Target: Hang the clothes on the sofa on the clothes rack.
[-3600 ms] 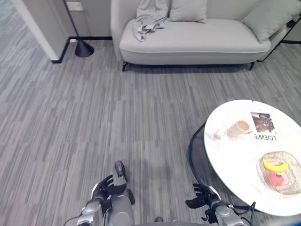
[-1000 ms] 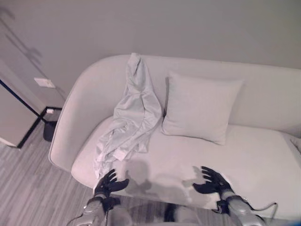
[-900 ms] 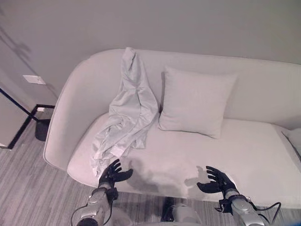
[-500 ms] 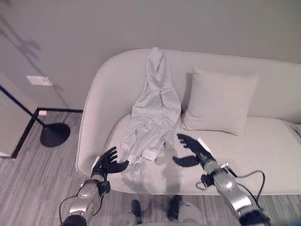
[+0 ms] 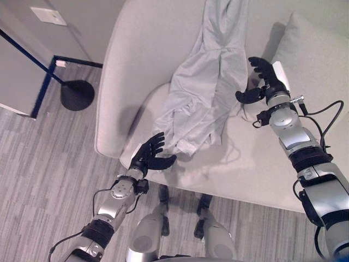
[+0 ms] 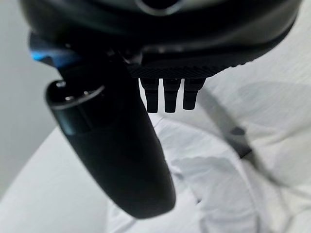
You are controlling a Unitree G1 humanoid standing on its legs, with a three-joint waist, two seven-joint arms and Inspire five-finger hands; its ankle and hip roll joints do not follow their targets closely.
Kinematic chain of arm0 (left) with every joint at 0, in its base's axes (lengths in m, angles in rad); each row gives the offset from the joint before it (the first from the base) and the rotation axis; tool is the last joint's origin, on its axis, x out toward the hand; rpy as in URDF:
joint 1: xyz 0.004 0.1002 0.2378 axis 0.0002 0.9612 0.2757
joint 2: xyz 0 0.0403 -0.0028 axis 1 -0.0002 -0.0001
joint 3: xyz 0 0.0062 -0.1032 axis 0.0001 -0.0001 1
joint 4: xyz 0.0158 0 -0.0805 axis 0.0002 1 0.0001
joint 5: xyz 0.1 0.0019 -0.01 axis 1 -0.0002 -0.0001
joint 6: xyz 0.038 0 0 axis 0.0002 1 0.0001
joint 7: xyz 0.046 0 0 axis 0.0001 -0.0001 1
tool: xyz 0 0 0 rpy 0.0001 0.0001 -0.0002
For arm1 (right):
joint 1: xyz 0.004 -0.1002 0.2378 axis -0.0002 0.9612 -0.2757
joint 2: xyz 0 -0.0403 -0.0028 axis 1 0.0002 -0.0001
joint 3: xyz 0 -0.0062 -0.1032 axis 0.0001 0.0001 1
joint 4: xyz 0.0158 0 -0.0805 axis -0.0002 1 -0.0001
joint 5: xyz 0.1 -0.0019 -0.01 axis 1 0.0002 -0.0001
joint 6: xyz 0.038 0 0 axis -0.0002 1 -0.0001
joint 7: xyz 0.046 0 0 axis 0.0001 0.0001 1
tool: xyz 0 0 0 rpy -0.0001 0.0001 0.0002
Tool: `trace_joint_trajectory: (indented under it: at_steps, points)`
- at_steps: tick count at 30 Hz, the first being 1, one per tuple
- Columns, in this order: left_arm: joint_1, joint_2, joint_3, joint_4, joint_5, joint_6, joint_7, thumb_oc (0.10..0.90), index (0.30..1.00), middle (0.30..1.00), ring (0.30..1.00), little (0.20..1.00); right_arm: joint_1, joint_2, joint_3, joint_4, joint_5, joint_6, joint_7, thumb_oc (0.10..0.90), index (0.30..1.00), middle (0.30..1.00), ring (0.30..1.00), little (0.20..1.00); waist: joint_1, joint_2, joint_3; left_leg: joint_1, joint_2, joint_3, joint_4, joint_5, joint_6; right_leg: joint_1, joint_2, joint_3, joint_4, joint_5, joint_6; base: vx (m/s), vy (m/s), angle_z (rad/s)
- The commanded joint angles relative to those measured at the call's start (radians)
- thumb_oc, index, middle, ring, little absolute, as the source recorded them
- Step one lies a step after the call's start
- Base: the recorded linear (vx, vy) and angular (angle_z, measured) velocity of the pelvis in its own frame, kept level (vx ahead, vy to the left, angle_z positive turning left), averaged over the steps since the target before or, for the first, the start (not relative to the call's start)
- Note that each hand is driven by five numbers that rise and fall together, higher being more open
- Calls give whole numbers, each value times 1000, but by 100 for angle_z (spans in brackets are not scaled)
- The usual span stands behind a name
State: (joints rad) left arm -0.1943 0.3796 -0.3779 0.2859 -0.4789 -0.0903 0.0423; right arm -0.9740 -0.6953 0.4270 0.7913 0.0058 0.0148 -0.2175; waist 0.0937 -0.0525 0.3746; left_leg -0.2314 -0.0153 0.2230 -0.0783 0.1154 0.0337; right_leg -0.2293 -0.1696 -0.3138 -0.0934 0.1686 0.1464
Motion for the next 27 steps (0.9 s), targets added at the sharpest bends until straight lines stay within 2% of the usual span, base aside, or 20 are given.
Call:
trace_joint_trajectory:
  at_steps: [1, 7, 13, 17, 20, 22, 27]
  points:
    - [2, 36, 24, -130, -30, -117, -17, 800, 900, 900, 900, 900, -116, -123, 9, 14, -15, -43, -97, 800, 900, 900, 900, 900, 9, 4, -38, 33, 114, -17, -9, -64, -128, -21, -26, -7, 6, -4, 24, 7, 11, 3]
    - [59, 52, 38, -225, -56, -135, -15, 800, 900, 900, 900, 900, -261, -197, 65, 216, 34, -57, -98, 800, 900, 900, 900, 900, 31, 32, 3, -19, 107, -25, -9, -50, -132, -66, -38, -8, 6, 9, 31, 0, 4, 1]
    - [66, 64, 38, -313, -46, -149, -23, 800, 900, 900, 900, 900, -315, -256, 84, 270, 78, -86, -106, 800, 900, 900, 900, 900, 52, 66, 11, -61, 94, -33, -9, -39, -140, -101, -48, -14, 6, 18, 45, 20, 22, 5]
    - [59, 66, 42, -333, -41, -154, -21, 800, 900, 900, 900, 900, -303, -282, 73, 192, 90, -100, -126, 800, 900, 900, 900, 900, 55, 73, 9, -75, 90, -36, -9, -36, -143, -111, -50, -18, 6, 18, 47, 26, 20, 8]
    - [76, 66, 55, -344, -30, -160, -21, 800, 900, 900, 900, 900, -219, -293, -13, -15, 93, -117, -175, 800, 900, 900, 900, 900, 42, 74, 5, -71, 90, -39, -9, -45, -143, -104, -52, -21, 6, 14, 47, 56, 13, 2]
    - [92, 63, 62, -337, -39, -160, -20, 800, 900, 900, 900, 900, -180, -287, -51, -83, 91, -126, -185, 800, 900, 900, 900, 900, 38, 72, 2, -67, 90, -42, -9, -50, -140, -99, -52, -21, 6, 12, 46, 59, 1, 0]
    - [108, 65, 60, -317, -40, -157, -12, 800, 900, 900, 900, 900, -167, -279, -70, -87, 120, -144, -181, 800, 900, 900, 900, 900, 47, 65, 6, -50, 85, -46, -9, -62, -129, -88, -53, -11, 6, 5, 44, 26, 7, 1]
